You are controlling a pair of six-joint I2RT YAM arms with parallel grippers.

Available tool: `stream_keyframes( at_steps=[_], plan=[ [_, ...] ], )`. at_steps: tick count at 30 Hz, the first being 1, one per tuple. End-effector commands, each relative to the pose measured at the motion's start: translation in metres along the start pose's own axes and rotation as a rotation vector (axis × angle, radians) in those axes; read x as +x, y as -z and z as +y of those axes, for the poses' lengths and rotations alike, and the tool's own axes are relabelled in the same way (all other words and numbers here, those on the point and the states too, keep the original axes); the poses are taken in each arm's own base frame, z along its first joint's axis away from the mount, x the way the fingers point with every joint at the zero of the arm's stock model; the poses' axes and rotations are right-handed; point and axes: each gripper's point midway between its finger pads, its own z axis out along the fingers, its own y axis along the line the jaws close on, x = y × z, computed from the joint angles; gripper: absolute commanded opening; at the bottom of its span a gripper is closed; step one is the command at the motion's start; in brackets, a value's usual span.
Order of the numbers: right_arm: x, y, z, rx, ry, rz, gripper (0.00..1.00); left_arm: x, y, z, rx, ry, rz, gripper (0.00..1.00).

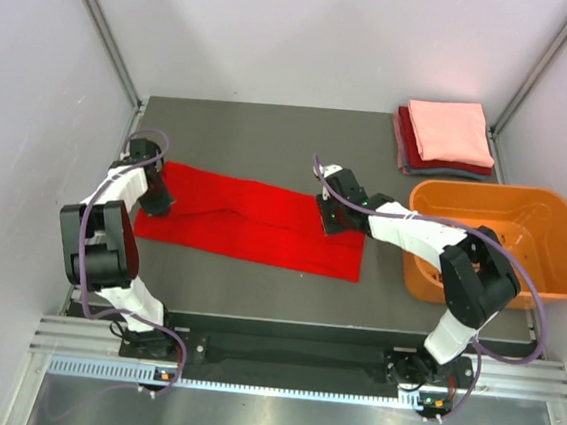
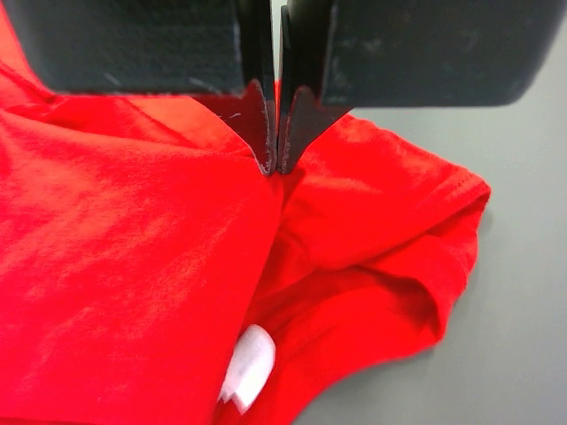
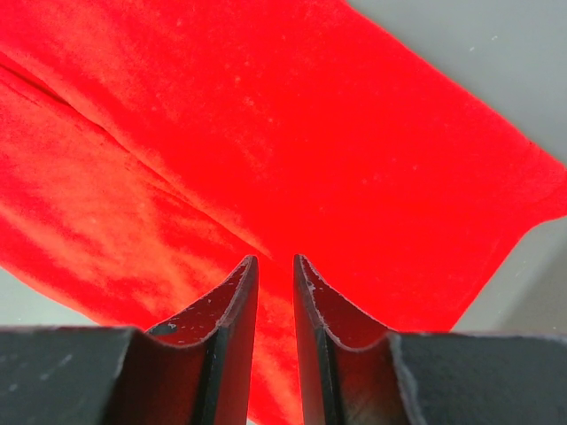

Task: Fold and stack the t-shirts
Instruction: Fold the tshirt

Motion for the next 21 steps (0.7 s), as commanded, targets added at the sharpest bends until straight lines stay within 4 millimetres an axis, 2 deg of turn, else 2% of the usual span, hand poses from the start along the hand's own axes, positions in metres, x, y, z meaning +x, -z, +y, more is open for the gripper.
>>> stream_keyframes(
  at_steps=[1,7,13,17,21],
  plan=[
    [-0.011,0.004,0.013,-0.035,0.016,-0.059,0.24,0.008,0.009,0.006,-0.019,0.016,-0.013,0.0],
    [-0.009,0.002,0.012,-0.036,0.02,-0.059,0.24,0.02,0.007,0.016,-0.062,0.02,-0.007,0.0],
    [-0.005,0.0,0.012,-0.038,0.022,-0.054,0.24,0.018,0.012,0.019,-0.083,0.032,-0.028,0.0],
    [-0.002,-0.003,0.011,-0.034,0.029,-0.044,0.24,0.023,0.002,0.024,-0.117,0.033,-0.001,0.0],
    [0.012,-0.012,0.002,0.014,0.031,-0.001,0.24,0.032,-0.01,0.03,-0.16,0.024,0.051,0.0]
  ],
)
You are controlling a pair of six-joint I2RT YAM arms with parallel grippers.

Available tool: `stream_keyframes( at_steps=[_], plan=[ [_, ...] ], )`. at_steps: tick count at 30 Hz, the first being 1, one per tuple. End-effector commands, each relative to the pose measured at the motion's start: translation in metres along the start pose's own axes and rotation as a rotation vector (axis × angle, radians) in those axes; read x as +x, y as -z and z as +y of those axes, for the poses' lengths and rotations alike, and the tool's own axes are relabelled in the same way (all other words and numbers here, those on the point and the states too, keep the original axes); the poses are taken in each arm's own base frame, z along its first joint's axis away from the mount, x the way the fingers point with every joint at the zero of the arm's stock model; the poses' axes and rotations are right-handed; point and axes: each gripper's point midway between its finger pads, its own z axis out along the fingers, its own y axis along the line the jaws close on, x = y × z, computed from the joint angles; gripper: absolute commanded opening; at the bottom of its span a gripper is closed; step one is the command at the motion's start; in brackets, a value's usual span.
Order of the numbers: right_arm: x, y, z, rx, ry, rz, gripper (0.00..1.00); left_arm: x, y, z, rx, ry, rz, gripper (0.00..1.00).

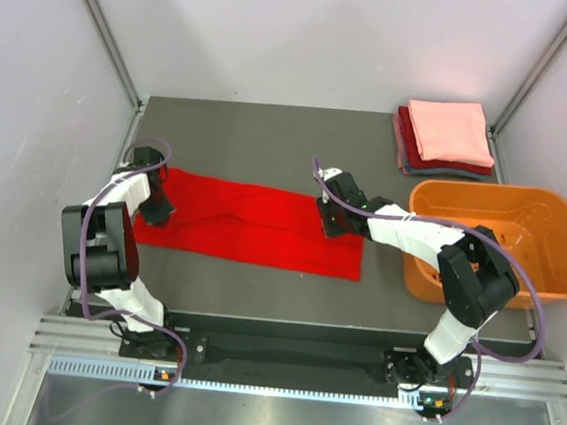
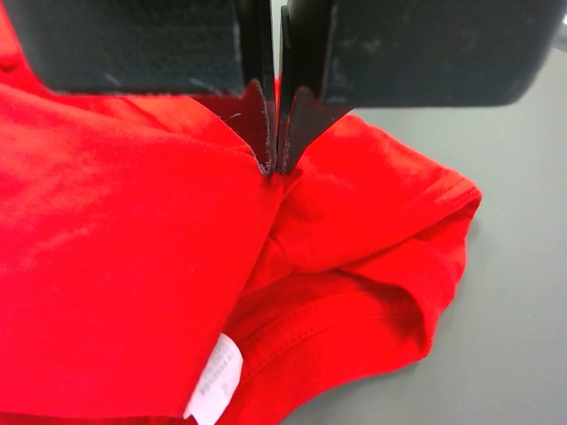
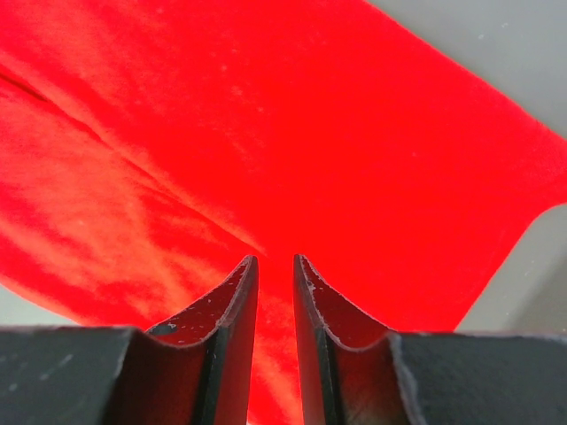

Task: Fold and stack the t-shirts
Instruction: Fold the tshirt

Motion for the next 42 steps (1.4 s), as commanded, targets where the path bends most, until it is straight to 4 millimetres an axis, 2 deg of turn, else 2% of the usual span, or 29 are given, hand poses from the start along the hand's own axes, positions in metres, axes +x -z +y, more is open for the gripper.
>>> stream_keyframes(
  at_steps=[1,10,13,15,17,18,20,21,23,24,26,27,29,30,31,33,34,36,37,39,40,42],
  plan=[
    [0.008,-0.008,-0.003,0.043,0.029,0.01,0.23,0.01,-0.009,0.013,-0.078,-0.008,0.04,0.0],
    [0.051,-0.02,-0.033,0.182,0.019,0.131,0.22,0.02,-0.021,0.013,-0.093,-0.014,0.09,0.0],
    [0.059,-0.019,-0.044,0.231,0.013,0.155,0.21,0.026,-0.019,0.001,-0.021,-0.009,0.121,0.0],
    [0.059,-0.015,-0.045,0.229,0.015,0.153,0.21,0.023,-0.011,-0.002,0.002,-0.013,0.106,0.09],
    [0.055,-0.009,-0.046,0.234,0.009,0.137,0.21,0.004,0.004,0.0,-0.009,-0.013,0.037,0.21],
    [0.048,-0.003,-0.044,0.223,0.003,0.114,0.22,-0.019,0.015,0.0,-0.026,-0.009,-0.031,0.24],
    [0.035,0.005,-0.04,0.202,-0.004,0.076,0.22,-0.044,0.027,-0.003,-0.031,0.002,-0.095,0.25],
    [0.031,0.006,-0.039,0.194,-0.006,0.065,0.23,-0.065,0.036,-0.014,0.013,0.013,-0.142,0.26],
    [0.021,0.008,-0.035,0.173,-0.012,0.044,0.23,-0.082,0.041,-0.03,0.072,0.022,-0.172,0.26],
    [0.017,0.007,-0.035,0.171,-0.013,0.038,0.22,-0.103,0.049,-0.045,0.136,0.028,-0.23,0.26],
    [0.005,0.003,-0.036,0.173,-0.006,0.028,0.22,-0.118,0.046,-0.064,0.21,0.014,-0.256,0.27],
    [0.003,0.001,-0.037,0.175,-0.001,0.03,0.22,-0.137,0.052,-0.072,0.236,0.019,-0.309,0.27],
    [-0.008,-0.005,-0.042,0.189,0.011,0.029,0.22,-0.148,0.041,-0.083,0.277,0.0,-0.314,0.27],
    [-0.01,-0.006,-0.043,0.194,0.015,0.034,0.22,-0.161,0.042,-0.093,0.317,-0.004,-0.35,0.27],
    [-0.013,-0.008,-0.046,0.204,0.012,0.032,0.22,-0.16,0.03,-0.099,0.341,-0.011,-0.326,0.27],
    [-0.021,-0.012,-0.054,0.214,0.002,0.031,0.22,-0.17,0.024,-0.106,0.365,-0.012,-0.324,0.27],
    [-0.023,-0.014,-0.056,0.216,-0.003,0.033,0.22,-0.169,0.007,-0.108,0.36,-0.012,-0.3,0.26],
    [-0.029,-0.02,-0.062,0.223,-0.019,0.038,0.22,-0.177,0.0,-0.113,0.366,-0.014,-0.299,0.26],
    [-0.029,-0.024,-0.066,0.225,-0.027,0.047,0.22,-0.172,-0.016,-0.113,0.35,-0.012,-0.266,0.25],
    [-0.03,-0.032,-0.072,0.234,-0.036,0.066,0.22,-0.178,-0.027,-0.108,0.308,0.0,-0.265,0.25],
    [-0.029,-0.035,-0.077,0.241,-0.045,0.075,0.22,-0.175,-0.042,-0.104,0.276,0.005,-0.246,0.25],
    [-0.024,-0.043,-0.082,0.252,-0.057,0.1,0.21,-0.18,-0.051,-0.098,0.247,0.018,-0.253,0.24]
  ],
)
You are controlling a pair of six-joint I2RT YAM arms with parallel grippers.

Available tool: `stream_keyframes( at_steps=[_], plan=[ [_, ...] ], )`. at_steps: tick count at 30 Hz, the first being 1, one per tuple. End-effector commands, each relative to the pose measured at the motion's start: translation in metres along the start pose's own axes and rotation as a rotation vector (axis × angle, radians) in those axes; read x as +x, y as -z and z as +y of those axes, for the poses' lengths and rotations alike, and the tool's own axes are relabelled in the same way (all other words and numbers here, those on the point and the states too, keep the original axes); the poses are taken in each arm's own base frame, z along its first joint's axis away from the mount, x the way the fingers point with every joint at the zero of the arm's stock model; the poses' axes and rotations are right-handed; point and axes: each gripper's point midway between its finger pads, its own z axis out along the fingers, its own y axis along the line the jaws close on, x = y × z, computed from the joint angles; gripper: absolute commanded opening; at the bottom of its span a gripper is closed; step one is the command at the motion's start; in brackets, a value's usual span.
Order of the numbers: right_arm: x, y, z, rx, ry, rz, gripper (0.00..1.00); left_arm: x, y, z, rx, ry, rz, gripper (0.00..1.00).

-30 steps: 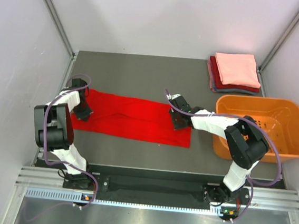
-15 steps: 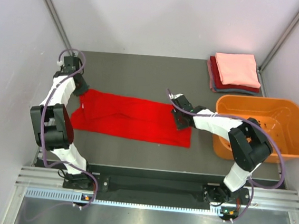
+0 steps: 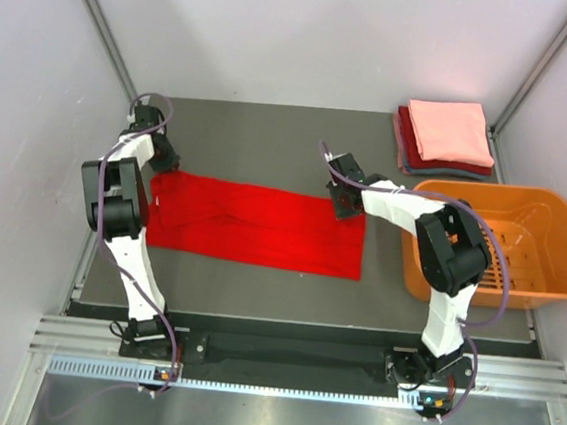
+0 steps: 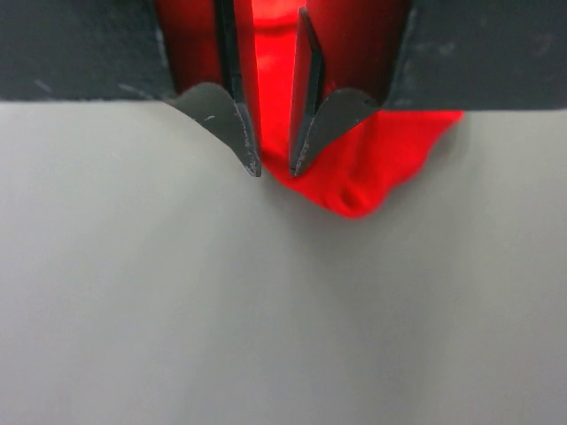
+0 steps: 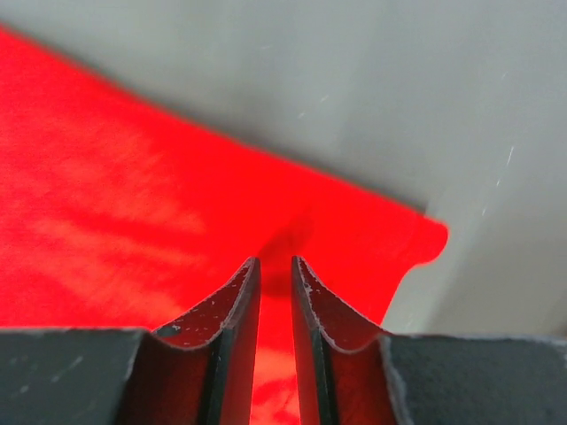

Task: Fold and stack the t-shirts
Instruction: Fold the tshirt

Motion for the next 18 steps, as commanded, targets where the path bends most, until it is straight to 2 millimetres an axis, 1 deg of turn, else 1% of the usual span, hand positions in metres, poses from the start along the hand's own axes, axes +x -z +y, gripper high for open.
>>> stream_keyframes(
  at_steps=[1,2,5,8,13,14,16,17,18],
  plan=[
    [-0.003,-0.01,-0.016,0.038,-0.024,0.026,0.21,-0.031,-0.008,0.01,-0.031,0.01,-0.08,0.24],
    [0.003,-0.017,-0.017,0.044,-0.032,0.048,0.21,-0.032,-0.011,0.011,-0.032,0.014,-0.084,0.24],
    [0.018,-0.029,-0.026,0.074,-0.038,0.101,0.2,-0.033,-0.021,0.025,-0.07,0.045,-0.084,0.24],
    [0.029,-0.036,-0.033,0.092,-0.049,0.134,0.19,-0.033,-0.027,0.033,-0.087,0.058,-0.083,0.24],
    [0.028,-0.037,-0.045,0.117,-0.087,0.135,0.19,-0.038,-0.029,0.036,-0.094,0.041,-0.093,0.25],
    [0.024,-0.035,-0.046,0.117,-0.091,0.13,0.19,-0.042,-0.028,0.032,-0.083,0.031,-0.098,0.25],
    [0.019,-0.032,-0.045,0.104,-0.092,0.121,0.19,-0.042,-0.026,0.03,-0.073,0.017,-0.078,0.25],
    [0.011,-0.027,-0.045,0.098,-0.094,0.101,0.19,-0.044,-0.024,0.028,-0.065,0.006,-0.076,0.26],
    [0.008,-0.023,-0.045,0.097,-0.094,0.095,0.2,-0.051,-0.017,0.024,-0.054,-0.002,-0.093,0.26]
  ],
)
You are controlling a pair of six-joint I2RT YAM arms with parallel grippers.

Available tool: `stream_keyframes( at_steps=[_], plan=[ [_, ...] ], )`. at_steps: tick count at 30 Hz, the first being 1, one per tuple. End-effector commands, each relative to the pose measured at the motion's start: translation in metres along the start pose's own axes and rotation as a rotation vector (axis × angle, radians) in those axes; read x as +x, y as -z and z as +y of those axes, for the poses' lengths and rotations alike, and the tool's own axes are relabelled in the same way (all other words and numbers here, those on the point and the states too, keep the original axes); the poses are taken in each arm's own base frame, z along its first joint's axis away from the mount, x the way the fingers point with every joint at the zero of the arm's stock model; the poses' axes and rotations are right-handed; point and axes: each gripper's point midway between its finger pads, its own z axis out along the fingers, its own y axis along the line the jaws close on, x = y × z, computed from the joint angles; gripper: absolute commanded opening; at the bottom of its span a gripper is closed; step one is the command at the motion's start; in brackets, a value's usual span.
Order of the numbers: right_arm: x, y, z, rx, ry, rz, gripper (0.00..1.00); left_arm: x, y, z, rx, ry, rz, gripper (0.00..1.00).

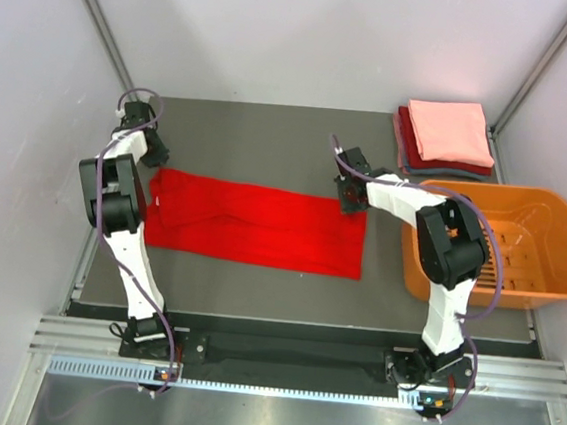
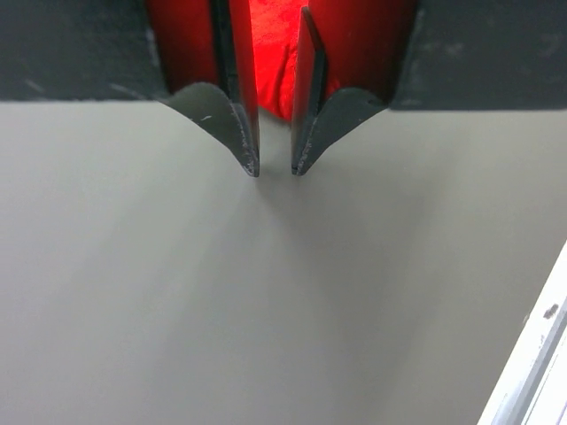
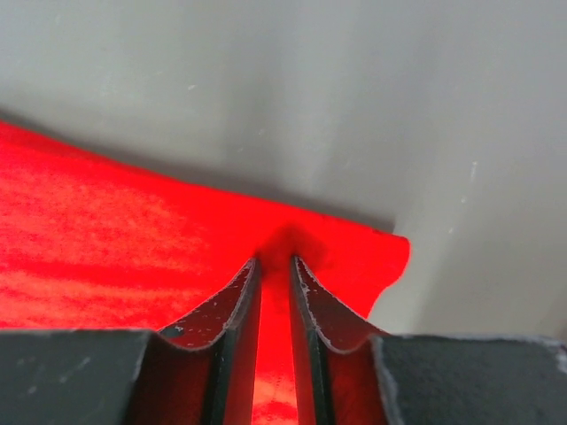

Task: Fold and stack the t-shirts
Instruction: Fold the tshirt

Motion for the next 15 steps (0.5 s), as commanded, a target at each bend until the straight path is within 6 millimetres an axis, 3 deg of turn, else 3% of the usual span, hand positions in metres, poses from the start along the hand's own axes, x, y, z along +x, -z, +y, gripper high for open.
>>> stream_keyframes(
  at_steps=[1,5,9,15],
  plan=[
    [0.004,-0.002,-0.025,0.072,-0.007,0.039,0.2,-0.018,0.012,-0.004,0.02,-0.042,-0.024,0.27],
    [-0.018,0.02,-0.028,0.057,0.012,-0.018,0.26,-0.026,0.036,0.007,-0.048,-0.066,-0.044,0.32],
    [-0.022,0.024,-0.035,0.048,0.026,-0.009,0.29,-0.03,0.056,0.016,-0.085,-0.096,-0.071,0.37],
    [-0.02,0.022,-0.047,0.036,-0.005,0.025,0.31,-0.022,0.062,0.024,-0.105,-0.131,-0.065,0.41]
  ],
)
